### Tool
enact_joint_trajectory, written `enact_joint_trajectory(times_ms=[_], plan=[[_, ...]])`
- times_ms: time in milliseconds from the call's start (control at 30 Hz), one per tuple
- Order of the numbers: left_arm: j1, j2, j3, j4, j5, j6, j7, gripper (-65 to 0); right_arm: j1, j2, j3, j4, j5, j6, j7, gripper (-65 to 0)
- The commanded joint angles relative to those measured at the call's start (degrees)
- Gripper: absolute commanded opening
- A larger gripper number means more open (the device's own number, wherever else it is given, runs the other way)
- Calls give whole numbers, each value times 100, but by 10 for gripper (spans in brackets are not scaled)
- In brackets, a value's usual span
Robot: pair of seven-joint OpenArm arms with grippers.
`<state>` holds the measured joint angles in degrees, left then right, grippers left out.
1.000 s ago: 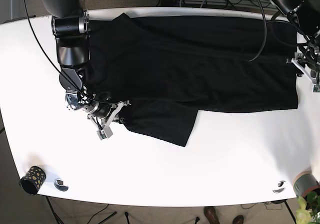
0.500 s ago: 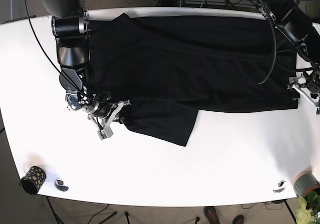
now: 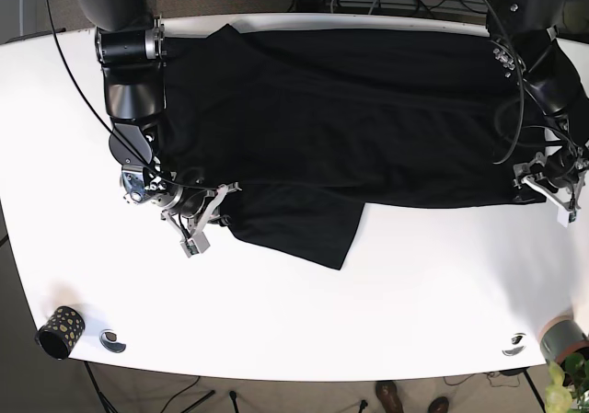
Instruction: Fold the T-shirt properly
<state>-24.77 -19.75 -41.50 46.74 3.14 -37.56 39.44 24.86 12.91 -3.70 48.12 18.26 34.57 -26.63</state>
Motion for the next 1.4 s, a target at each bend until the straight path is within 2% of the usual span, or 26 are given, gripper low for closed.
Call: enact_joint_trajectory(times_ms=[0,33,100,200,233,400,567,733,900,1167,1367], plan=[[-155,-122,286,-2,-72,-20,-45,-154,164,50,23,107,60,29,65,-650],[-147,-122,435,-2,-72,-20,-45,-181,164,50,23,107,60,29,65,-650],[-147,-113,585,-2,-81,-29,-54,-290,164,59,23,107,68,38,65,-650],[-147,-96,593,-2,-81,-29,-63,-579,156,94,32,291,112,38,65,-650],[-147,-87,593,-2,-89,-29,-63,-650,138,94,32,388,112,38,65,-650],[-24,-16,453,473,-89,-244,-28,-650,-64,112,32,1065,104,11,-5,-650],[337,344,13,1598,-81,-244,-10,-650,-293,314,50,1909,121,11,-480,-650],[583,485,31,2275,-81,-244,8,-650,-618,314,480,2762,77,3,-787,-650],[768,511,-4,2776,-89,-244,412,-650,-891,314,1017,3448,95,38,-1244,-650],[1163,511,-13,3691,-89,-244,1080,-650,-1550,331,1483,4696,121,47,-1684,-650],[1708,748,-22,4623,-89,-244,1194,-650,-2069,323,1746,5628,121,47,-2088,-650]])
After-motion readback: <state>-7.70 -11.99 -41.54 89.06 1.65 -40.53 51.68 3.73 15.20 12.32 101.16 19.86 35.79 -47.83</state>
